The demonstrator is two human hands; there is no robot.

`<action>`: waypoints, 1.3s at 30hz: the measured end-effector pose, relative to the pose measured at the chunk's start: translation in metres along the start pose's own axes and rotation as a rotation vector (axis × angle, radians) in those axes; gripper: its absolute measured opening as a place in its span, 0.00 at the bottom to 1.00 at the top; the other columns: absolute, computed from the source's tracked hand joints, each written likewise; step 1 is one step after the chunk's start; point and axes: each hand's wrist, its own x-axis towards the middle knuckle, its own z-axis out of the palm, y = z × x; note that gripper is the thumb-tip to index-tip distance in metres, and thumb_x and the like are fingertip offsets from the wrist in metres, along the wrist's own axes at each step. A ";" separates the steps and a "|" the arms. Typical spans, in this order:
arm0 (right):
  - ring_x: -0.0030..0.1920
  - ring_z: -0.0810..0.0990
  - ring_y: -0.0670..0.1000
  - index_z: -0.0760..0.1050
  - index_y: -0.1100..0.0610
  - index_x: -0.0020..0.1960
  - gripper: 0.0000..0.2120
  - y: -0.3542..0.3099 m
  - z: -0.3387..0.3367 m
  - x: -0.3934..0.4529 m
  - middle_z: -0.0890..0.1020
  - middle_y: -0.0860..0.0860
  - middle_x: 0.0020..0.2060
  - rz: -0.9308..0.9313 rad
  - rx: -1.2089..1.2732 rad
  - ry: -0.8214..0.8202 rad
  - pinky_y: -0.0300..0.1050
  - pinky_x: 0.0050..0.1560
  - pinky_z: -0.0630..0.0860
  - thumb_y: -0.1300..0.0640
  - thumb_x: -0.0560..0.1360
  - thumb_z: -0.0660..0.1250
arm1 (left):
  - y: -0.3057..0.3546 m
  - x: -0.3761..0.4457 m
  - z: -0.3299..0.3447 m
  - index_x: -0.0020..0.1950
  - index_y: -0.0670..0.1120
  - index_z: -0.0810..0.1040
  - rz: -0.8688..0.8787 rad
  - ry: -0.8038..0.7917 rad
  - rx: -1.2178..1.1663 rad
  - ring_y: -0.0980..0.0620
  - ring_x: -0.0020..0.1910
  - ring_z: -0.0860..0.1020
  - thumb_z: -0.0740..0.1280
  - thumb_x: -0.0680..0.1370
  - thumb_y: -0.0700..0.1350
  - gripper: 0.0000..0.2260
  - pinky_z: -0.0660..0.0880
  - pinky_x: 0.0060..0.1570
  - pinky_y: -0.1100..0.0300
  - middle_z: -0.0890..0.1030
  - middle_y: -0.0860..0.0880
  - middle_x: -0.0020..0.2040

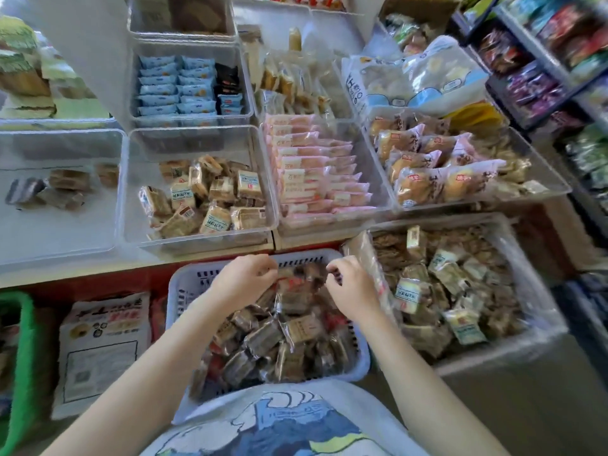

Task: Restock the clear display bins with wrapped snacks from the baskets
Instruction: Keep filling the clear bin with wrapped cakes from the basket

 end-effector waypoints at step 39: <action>0.58 0.76 0.38 0.76 0.48 0.62 0.13 -0.060 -0.042 0.010 0.80 0.41 0.57 -0.186 0.502 -0.134 0.29 0.54 0.71 0.57 0.79 0.69 | 0.021 -0.014 0.017 0.48 0.52 0.78 -0.069 0.291 -0.327 0.56 0.36 0.75 0.74 0.74 0.53 0.09 0.68 0.34 0.65 0.80 0.55 0.38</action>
